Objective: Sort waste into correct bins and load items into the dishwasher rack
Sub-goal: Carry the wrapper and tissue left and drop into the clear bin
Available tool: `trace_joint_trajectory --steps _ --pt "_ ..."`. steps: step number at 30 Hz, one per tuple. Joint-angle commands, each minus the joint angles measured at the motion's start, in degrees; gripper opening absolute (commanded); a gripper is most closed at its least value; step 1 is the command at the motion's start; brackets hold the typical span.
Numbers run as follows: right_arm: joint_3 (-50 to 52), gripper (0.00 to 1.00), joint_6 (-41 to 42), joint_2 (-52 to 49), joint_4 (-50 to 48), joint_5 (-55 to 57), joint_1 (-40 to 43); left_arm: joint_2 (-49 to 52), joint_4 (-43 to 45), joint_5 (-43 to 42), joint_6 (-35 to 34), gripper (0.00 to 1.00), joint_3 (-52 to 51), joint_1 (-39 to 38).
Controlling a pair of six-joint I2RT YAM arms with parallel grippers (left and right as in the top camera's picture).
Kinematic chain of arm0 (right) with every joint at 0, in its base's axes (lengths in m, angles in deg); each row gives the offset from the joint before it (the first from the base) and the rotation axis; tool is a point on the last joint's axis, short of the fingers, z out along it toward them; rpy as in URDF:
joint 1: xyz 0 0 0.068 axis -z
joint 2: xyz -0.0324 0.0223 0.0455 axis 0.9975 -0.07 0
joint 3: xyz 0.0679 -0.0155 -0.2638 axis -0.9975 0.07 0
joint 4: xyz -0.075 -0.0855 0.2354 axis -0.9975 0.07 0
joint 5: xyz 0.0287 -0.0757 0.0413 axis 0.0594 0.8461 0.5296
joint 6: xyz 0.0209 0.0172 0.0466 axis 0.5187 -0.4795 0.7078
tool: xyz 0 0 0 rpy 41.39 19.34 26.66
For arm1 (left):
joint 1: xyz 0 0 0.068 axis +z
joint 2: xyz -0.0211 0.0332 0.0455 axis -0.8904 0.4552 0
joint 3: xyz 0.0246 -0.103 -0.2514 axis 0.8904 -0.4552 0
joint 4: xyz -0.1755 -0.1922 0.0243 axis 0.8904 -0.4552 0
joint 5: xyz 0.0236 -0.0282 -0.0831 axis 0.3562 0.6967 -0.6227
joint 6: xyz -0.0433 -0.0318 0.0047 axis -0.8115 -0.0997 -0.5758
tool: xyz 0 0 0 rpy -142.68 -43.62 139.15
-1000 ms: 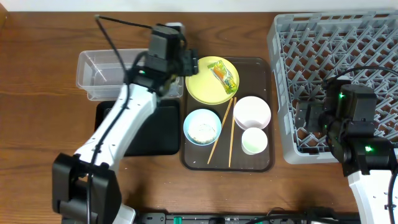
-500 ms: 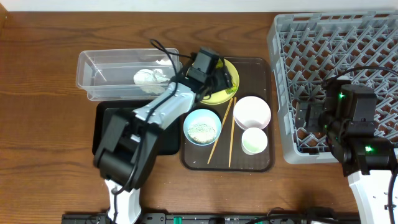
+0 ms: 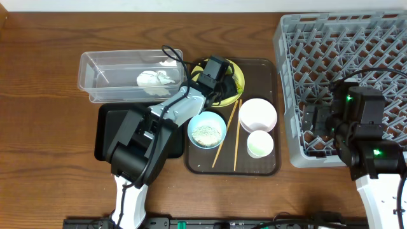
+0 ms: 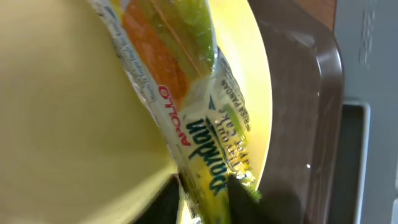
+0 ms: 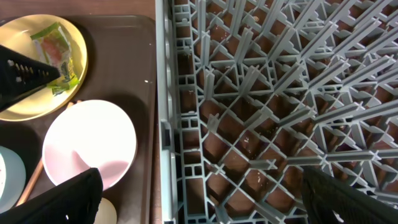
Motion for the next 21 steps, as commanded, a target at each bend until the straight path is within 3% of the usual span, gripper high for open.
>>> trace_joint_trajectory --steps 1,5,14,21 --pt "-1.3 0.99 -0.3 0.2 0.3 -0.3 -0.8 0.9 0.0 0.2 0.3 0.09 0.0 0.0" --pt "-1.3 0.99 -0.3 0.2 0.4 -0.3 -0.8 0.1 -1.6 0.2 1.6 0.06 0.0 0.4" --pt "-1.3 0.99 -0.3 0.2 0.4 -0.3 -0.8 -12.2 -8.2 1.4 14.6 0.06 0.0 4.5" --pt "-1.3 0.99 -0.3 0.2 0.3 -0.3 -0.8 -23.7 -19.5 9.6 15.1 0.06 0.0 13.5"
